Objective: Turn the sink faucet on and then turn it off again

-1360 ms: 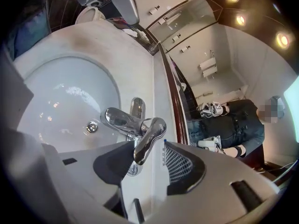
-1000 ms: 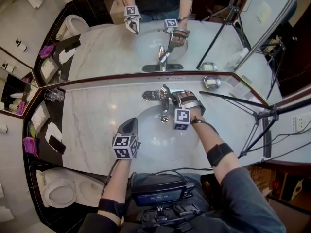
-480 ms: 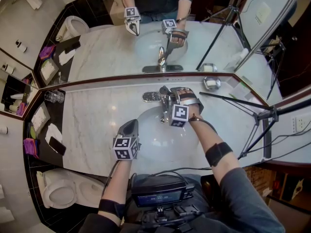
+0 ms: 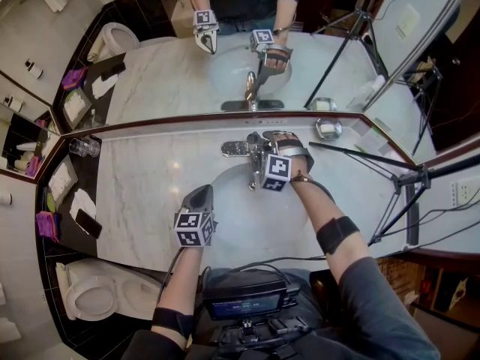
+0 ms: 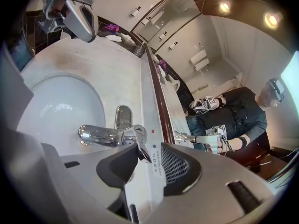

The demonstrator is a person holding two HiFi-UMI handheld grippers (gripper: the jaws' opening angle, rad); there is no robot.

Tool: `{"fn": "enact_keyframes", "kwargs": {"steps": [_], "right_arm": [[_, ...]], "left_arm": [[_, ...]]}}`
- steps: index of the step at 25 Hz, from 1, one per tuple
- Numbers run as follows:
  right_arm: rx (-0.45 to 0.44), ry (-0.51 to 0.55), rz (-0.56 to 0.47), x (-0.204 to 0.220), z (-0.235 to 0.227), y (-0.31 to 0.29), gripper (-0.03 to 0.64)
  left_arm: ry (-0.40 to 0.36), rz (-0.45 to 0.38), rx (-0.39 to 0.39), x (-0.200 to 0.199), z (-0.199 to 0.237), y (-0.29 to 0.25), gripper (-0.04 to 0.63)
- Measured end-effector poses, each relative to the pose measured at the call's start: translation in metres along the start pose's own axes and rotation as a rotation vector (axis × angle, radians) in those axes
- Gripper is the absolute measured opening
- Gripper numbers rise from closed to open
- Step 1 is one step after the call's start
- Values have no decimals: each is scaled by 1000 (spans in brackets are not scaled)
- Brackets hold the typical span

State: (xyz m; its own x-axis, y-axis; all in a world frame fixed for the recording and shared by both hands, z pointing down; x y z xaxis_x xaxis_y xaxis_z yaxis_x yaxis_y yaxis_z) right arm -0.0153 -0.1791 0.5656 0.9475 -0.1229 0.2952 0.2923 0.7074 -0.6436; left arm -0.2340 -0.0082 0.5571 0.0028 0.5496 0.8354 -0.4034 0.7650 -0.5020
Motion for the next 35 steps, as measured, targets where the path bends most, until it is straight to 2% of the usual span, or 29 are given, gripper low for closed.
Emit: {"fn": "enact_keyframes", "kwargs": {"steps": [12, 17, 21, 25, 29, 35], "right_arm": [[-17, -30, 10, 8, 3, 14, 179], [6, -112, -5, 14, 6, 36, 178], [16, -257, -12, 26, 6, 52, 171], [62, -428, -28, 40, 7, 73, 70], [84, -631, -52, 53, 13, 92, 20], [69, -965, -78, 74, 29, 117, 20]], "left_arm": [[-3, -10, 0, -5, -2, 1, 3], [-4, -15, 4, -9, -1, 0, 3], [-2, -20, 6, -13, -1, -1, 3], [-6, -27, 9, -16, -2, -1, 3], [-4, -33, 12, -17, -2, -2, 3], [-5, -45, 15, -18, -5, -1, 3]]}}
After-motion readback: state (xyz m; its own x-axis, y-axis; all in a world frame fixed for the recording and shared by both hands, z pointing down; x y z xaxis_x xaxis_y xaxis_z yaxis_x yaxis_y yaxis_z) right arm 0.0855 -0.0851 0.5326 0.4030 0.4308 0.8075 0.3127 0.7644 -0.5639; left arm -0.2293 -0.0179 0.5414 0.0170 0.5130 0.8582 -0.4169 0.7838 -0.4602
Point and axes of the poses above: the fingertips, and each gripper's own axes: y backward along the fingers, z to its left, x out of its underside, the point moved 10 cm from there along y, backward along the fingers, and after that the axes turned 5 degrees about x, right-handed, at the moved point
